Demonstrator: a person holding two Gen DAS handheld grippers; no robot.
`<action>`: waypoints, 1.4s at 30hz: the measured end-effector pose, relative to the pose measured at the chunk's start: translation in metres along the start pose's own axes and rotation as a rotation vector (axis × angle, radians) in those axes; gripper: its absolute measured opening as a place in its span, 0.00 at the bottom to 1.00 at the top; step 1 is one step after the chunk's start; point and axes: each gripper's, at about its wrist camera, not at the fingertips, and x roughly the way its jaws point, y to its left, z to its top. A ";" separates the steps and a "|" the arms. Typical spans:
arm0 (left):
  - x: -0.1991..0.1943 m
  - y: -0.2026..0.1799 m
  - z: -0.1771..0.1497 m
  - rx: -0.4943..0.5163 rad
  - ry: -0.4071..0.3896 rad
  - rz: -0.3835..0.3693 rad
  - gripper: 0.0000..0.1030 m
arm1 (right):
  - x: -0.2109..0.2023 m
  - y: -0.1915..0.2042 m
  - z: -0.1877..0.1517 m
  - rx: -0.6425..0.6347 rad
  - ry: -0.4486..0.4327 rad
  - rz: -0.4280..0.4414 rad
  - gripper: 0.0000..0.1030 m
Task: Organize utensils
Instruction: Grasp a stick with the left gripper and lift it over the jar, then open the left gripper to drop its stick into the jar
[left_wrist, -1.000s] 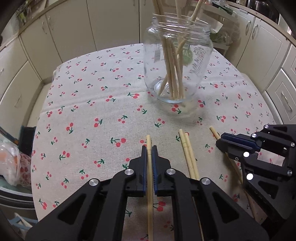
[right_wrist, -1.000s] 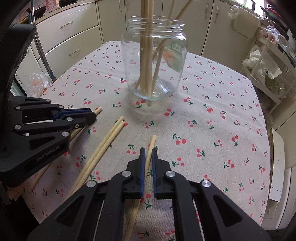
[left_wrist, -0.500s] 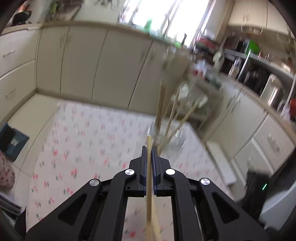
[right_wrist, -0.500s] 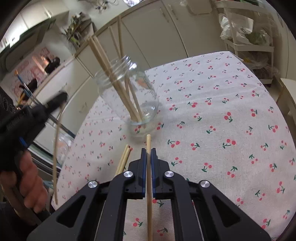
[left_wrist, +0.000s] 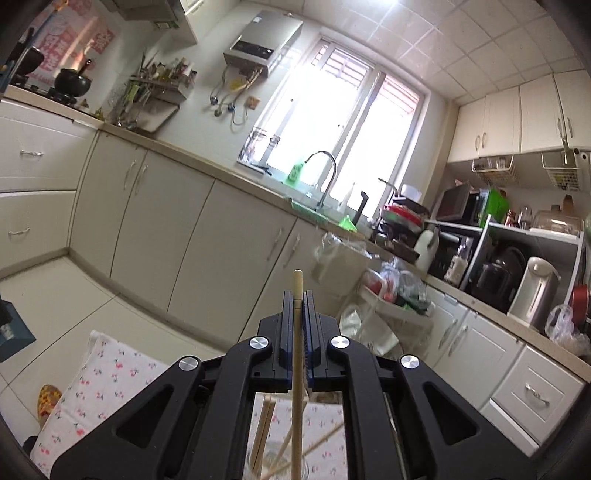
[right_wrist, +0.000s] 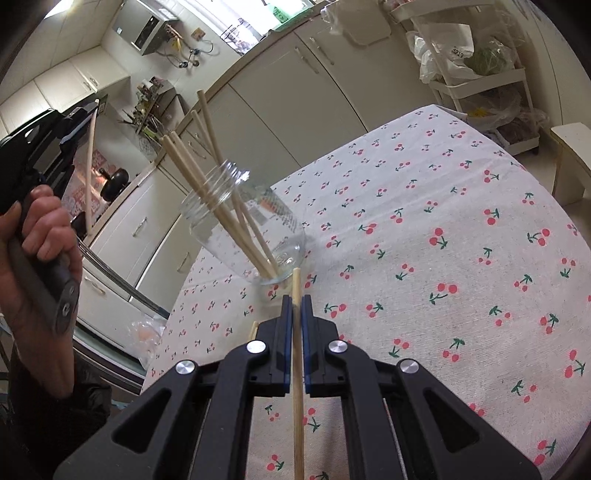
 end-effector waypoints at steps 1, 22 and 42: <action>0.004 -0.001 0.002 0.000 -0.012 0.006 0.05 | -0.001 -0.001 0.000 0.000 -0.005 0.002 0.05; 0.060 -0.002 -0.034 0.067 -0.131 0.125 0.05 | -0.001 -0.001 -0.004 -0.003 -0.011 0.010 0.05; 0.037 0.001 -0.079 0.204 0.006 0.102 0.07 | -0.001 -0.005 -0.004 0.013 -0.018 0.011 0.05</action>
